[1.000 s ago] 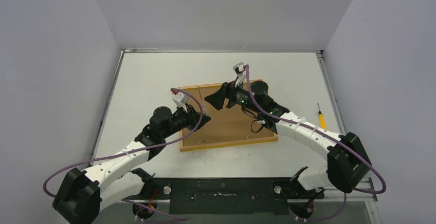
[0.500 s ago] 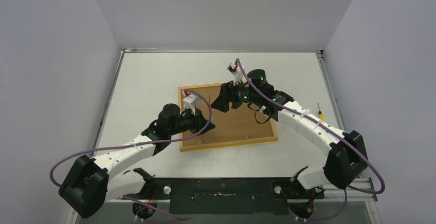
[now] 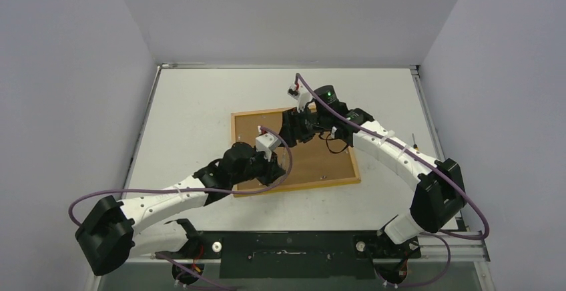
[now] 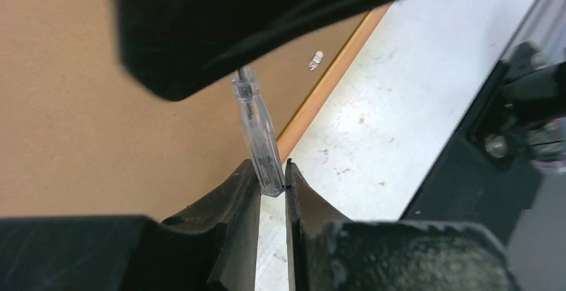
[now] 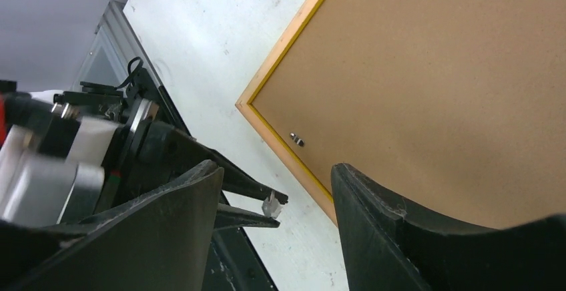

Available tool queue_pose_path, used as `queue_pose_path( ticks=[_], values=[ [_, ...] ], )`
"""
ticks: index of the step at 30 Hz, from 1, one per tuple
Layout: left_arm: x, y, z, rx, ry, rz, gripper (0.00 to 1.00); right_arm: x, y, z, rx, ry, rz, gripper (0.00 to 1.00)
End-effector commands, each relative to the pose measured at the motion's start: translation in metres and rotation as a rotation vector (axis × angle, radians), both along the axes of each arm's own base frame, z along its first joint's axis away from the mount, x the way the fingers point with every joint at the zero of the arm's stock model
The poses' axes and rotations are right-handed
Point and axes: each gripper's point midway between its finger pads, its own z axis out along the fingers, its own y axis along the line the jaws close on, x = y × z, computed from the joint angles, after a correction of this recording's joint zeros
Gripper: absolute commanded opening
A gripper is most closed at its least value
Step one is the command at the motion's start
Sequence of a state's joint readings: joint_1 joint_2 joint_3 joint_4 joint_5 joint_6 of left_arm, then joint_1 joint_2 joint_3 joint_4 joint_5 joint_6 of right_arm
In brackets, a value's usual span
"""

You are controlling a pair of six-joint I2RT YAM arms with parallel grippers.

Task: Take the photo out of the frame
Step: Adjust the screwdriver.

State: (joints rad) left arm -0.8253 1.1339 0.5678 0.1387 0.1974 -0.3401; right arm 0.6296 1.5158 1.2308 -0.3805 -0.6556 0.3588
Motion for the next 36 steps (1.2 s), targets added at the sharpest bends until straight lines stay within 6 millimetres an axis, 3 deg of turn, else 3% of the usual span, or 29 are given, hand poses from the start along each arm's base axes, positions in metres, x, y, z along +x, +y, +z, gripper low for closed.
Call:
queue_pose_path(
  ticks=[1, 4, 8, 14, 24, 30, 33, 36],
  values=[
    [0.015, 0.012, 0.000, 0.251, -0.201, 0.065, 0.00, -0.007, -0.006, 0.001, -0.059, 0.017, 0.037, 0.63],
    [0.010, 0.015, -0.012, 0.398, -0.296, 0.051, 0.00, -0.016, -0.018, -0.010, -0.128, 0.051, 0.053, 0.64],
    [0.002, 0.012, -0.023, 0.443, -0.325, 0.002, 0.00, -0.032, -0.035, -0.024, -0.210, 0.095, 0.078, 0.65],
    [0.001, 0.008, -0.018, 0.443, -0.403, -0.026, 0.00, -0.050, -0.050, -0.032, -0.251, 0.123, 0.090, 0.61],
    [-0.010, -0.004, -0.010, 0.385, -0.427, -0.089, 0.00, -0.047, -0.041, -0.030, -0.211, 0.127, 0.101, 0.54],
    [-0.013, -0.004, -0.015, 0.410, -0.426, -0.095, 0.00, -0.048, -0.038, -0.030, -0.201, 0.138, 0.113, 0.48],
    [-0.013, -0.005, -0.015, 0.417, -0.431, -0.097, 0.00, -0.048, -0.038, -0.029, -0.194, 0.138, 0.118, 0.40],
    [-0.012, -0.004, -0.016, 0.424, -0.434, -0.094, 0.00, -0.049, -0.037, -0.030, -0.192, 0.144, 0.119, 0.19]
  ],
)
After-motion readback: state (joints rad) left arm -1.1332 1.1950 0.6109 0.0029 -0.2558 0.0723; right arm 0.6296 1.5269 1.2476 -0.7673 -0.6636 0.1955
